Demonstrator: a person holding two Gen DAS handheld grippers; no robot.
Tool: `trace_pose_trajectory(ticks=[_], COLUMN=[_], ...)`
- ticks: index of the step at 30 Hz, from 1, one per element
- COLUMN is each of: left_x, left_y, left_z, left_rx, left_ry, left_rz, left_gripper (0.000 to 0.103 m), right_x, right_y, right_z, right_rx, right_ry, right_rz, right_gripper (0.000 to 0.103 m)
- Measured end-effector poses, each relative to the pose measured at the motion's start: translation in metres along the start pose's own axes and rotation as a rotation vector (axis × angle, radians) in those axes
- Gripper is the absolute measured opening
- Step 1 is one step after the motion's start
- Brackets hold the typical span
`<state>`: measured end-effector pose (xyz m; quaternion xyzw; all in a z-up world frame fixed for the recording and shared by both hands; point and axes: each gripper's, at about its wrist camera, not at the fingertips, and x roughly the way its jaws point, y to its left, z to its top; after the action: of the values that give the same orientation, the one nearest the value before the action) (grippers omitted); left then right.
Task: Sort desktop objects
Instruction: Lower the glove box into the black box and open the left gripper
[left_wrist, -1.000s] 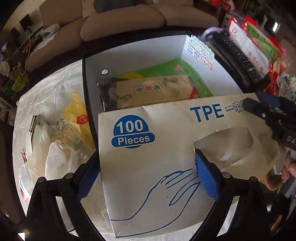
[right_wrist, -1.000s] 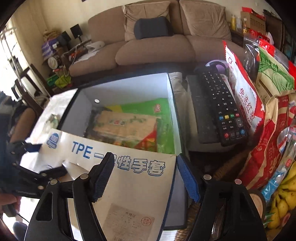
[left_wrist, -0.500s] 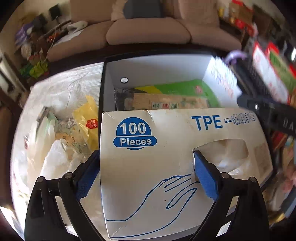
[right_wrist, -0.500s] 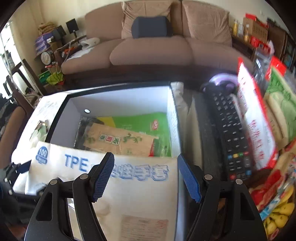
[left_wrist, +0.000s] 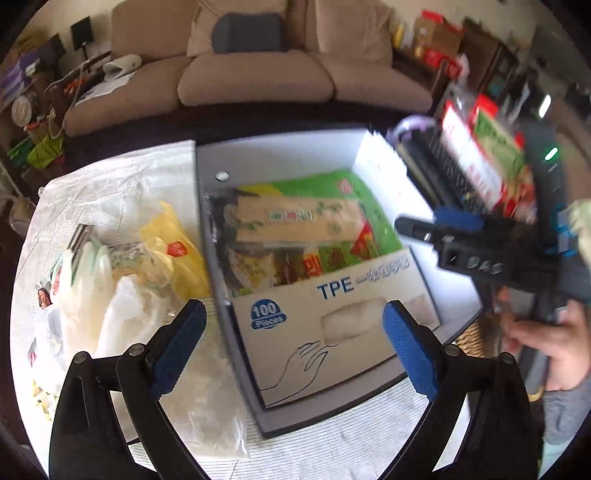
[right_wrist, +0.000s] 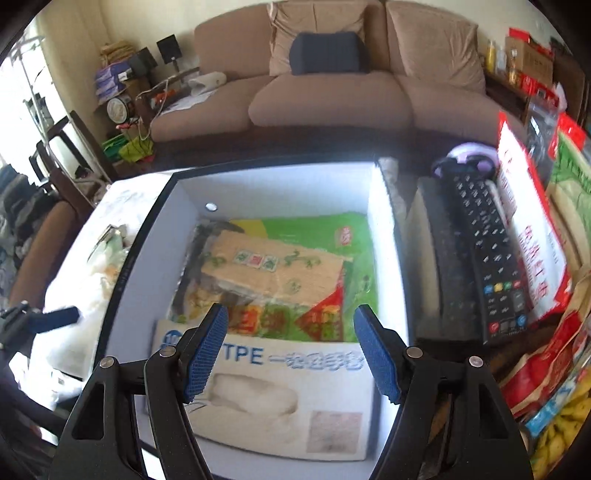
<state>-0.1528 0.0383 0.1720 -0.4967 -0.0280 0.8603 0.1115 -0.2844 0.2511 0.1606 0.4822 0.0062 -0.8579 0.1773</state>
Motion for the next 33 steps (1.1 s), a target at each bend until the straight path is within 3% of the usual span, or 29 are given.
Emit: trace_pose_trajectory(ticks=[5, 9, 16, 23, 27, 30, 33], left_x=[-0.042, -0.055, -0.057, -0.048, -0.038, -0.033, -0.031], left_y=[0.048, 0.082, 0.117, 0.132, 0.147, 0.159, 0.17], left_z=[-0.02, -0.052, -0.122, -0.159, -0.162, -0.166, -0.168], left_rx=[-0.083, -0.142, -0.174, -0.162, -0.188, -0.199, -0.244], left_ry=[-0.08, -0.103, -0.113, -0.107, -0.091, -0.08, -0.083], left_rz=[-0.055, -0.046, -0.038, -0.085, -0.131, -0.102, -0.141], left_gripper=[0.096, 0.096, 0.096, 0.096, 0.096, 0.096, 0.096], right_x=[0.038, 0.077, 0.122, 0.15, 0.163, 0.169, 0.169], right_y=[0.015, 0.027, 0.04, 0.012, -0.008, -0.016, -0.016], right_z=[-0.005, -0.011, 0.0, 0.006, 0.004, 0.004, 0.009], right_rx=[0.013, 0.026, -0.01, 0.067, 0.157, 0.225, 0.238], right_ry=[0.151, 0.268, 0.342, 0.464, 0.483, 0.471, 0.444], right_rz=[-0.04, -0.082, -0.208, -0.301, -0.275, -0.254, -0.27], right_gripper=[0.074, 0.078, 0.08, 0.08, 0.08, 0.088, 0.09])
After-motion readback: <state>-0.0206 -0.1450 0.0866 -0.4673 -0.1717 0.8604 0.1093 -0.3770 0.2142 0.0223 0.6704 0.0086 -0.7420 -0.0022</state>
